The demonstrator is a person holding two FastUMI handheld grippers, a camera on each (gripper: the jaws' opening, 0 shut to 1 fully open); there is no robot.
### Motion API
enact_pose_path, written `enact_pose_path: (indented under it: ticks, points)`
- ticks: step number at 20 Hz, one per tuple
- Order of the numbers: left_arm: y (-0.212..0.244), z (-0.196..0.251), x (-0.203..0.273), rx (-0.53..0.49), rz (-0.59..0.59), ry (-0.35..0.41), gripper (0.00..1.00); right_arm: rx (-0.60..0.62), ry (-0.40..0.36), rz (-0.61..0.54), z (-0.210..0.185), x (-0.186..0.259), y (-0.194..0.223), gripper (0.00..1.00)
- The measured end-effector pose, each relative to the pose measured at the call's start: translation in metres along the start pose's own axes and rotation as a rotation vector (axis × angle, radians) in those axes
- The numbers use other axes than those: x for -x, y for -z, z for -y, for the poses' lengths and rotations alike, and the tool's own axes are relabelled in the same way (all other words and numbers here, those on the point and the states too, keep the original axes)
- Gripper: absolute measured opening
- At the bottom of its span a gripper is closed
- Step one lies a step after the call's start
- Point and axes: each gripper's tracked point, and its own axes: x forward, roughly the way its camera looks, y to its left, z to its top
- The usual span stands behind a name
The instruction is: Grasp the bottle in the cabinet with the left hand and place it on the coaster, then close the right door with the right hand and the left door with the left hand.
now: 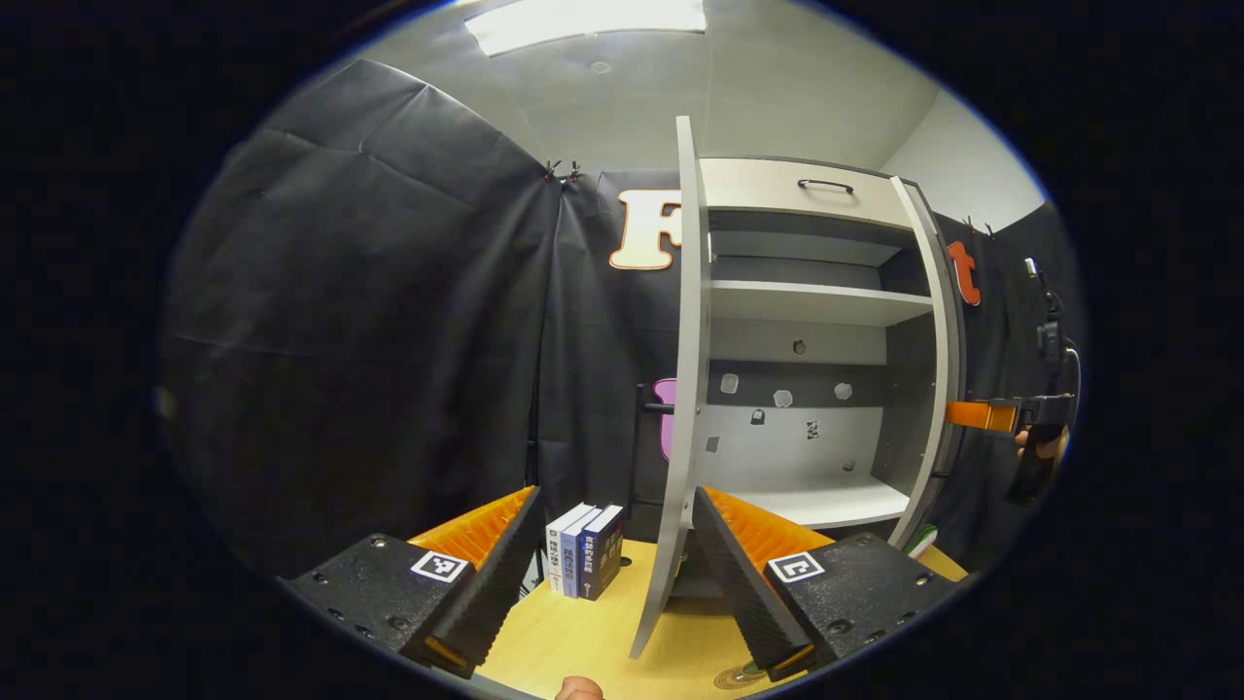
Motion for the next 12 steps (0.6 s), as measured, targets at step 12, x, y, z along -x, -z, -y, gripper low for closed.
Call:
enact_pose_path:
  ticks: [12]
  points:
    - [0.008, -0.044, -0.019, 0.001, -0.016, -0.066, 0.96, 0.096, 0.079, 0.048, -0.024, -0.046, -0.002, 0.99]
